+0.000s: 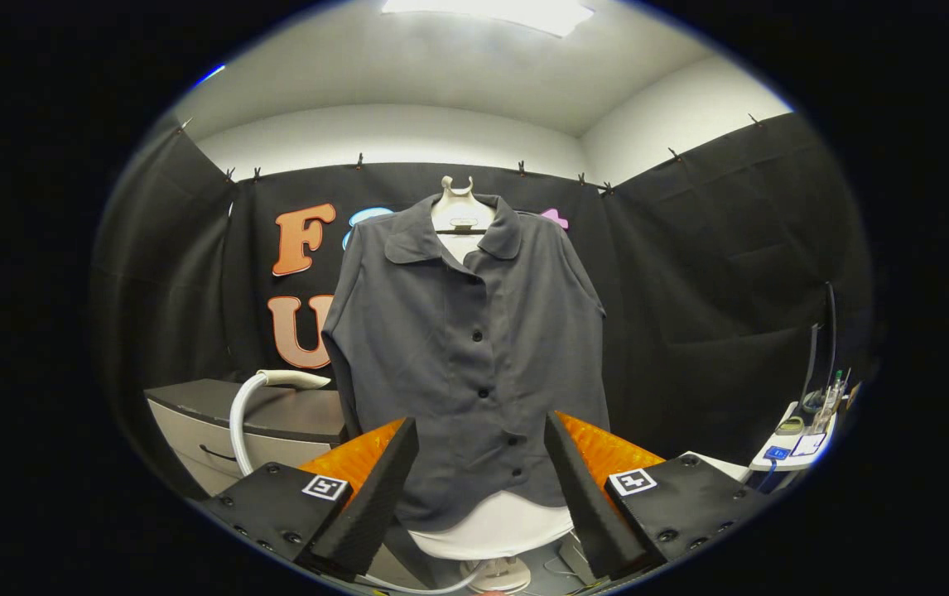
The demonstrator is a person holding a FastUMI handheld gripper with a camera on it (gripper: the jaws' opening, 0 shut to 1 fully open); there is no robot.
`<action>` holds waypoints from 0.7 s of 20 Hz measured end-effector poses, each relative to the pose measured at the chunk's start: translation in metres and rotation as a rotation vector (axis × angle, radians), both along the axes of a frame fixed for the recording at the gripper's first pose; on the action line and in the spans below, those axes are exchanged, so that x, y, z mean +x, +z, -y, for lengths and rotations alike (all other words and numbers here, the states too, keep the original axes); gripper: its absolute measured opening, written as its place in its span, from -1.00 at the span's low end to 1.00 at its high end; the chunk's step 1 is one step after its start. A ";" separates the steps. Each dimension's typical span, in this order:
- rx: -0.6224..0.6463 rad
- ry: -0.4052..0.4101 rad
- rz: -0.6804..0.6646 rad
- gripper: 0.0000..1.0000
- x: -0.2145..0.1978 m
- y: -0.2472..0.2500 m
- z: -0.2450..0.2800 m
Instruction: Iron the clothes twice with a garment steamer, once on the left side and once on the right side.
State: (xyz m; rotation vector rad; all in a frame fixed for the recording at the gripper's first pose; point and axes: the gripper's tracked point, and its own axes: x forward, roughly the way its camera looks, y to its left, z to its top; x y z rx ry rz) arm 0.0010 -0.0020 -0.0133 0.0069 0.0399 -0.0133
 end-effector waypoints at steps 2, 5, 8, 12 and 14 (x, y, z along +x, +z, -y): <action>-0.005 0.003 0.017 0.97 0.003 0.006 -0.001; -0.047 0.051 0.071 0.97 0.014 0.028 -0.011; -0.054 0.134 0.111 0.97 0.030 0.060 -0.044; 0.010 0.309 0.072 0.97 0.064 0.087 -0.125; 0.045 0.399 0.027 0.97 0.087 0.096 -0.173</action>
